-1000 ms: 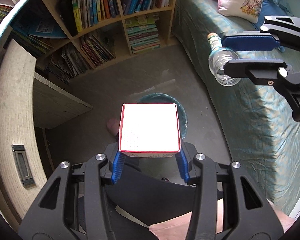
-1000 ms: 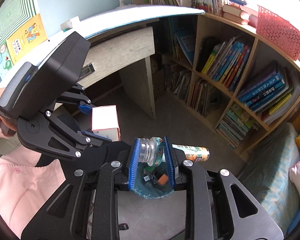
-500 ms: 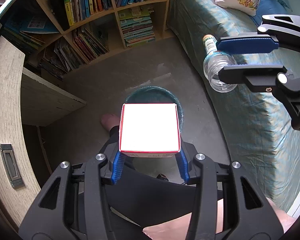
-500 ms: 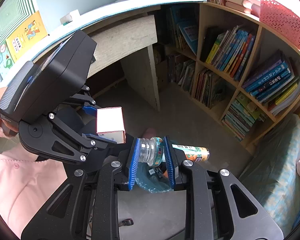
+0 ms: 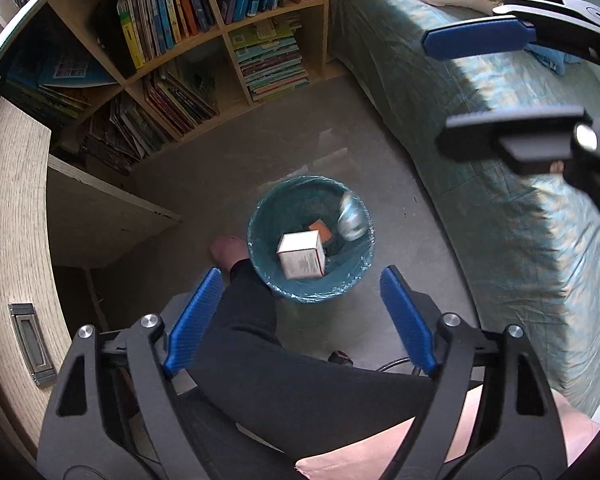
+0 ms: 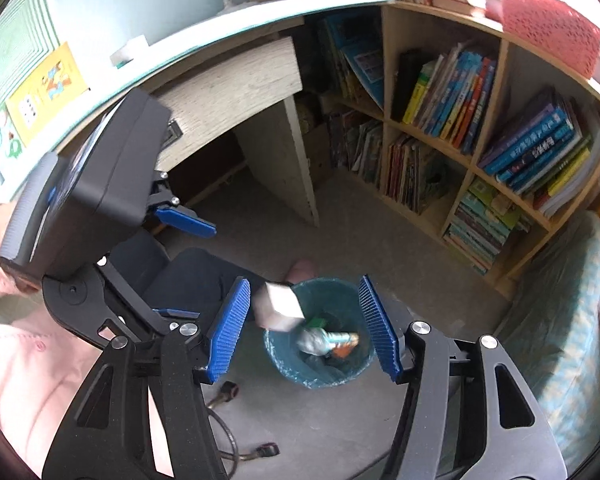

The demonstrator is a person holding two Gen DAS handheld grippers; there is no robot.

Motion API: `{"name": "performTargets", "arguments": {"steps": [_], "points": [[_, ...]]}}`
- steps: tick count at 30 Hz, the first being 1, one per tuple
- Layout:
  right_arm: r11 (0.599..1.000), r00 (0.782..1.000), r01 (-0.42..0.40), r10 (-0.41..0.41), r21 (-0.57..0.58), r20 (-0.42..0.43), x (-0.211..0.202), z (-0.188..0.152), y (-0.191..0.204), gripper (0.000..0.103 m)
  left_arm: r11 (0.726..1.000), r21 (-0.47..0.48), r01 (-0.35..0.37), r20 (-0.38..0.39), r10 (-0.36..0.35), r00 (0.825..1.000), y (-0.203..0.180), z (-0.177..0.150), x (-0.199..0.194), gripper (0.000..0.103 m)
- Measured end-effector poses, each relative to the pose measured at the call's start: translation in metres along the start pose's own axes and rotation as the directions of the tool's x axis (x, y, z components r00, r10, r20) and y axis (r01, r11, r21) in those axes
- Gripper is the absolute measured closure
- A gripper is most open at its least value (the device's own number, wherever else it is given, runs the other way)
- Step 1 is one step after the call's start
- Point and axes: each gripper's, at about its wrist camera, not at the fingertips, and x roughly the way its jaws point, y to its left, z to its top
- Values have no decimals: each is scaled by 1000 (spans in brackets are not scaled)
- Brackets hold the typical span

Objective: Collect trash
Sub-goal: 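Return both open tools to the desk above the marker and box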

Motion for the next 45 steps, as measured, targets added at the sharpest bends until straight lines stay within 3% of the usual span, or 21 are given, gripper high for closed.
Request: {"name": "performTargets", "arguments": {"steps": [22,26,39,45], "points": [[1000,1000,18,-17,19,-3,-2,-1,-6,28,999,-9,-33,22,33,999,11,0,-12,17],[1000,1000,23,-23,21,-5,-1,1,-7,25,997,-8,-73,31,74,997,17,2,-18,17],[1000,999,-4,5,-11,49,-19,22,3,23,985,-39,-165,127,169,977,46,0,-80,8],[997,995,-39,45,-67,86,-31,45,17,21,976,-138,-166,165,188,968,77,-11,-112,7]]}}
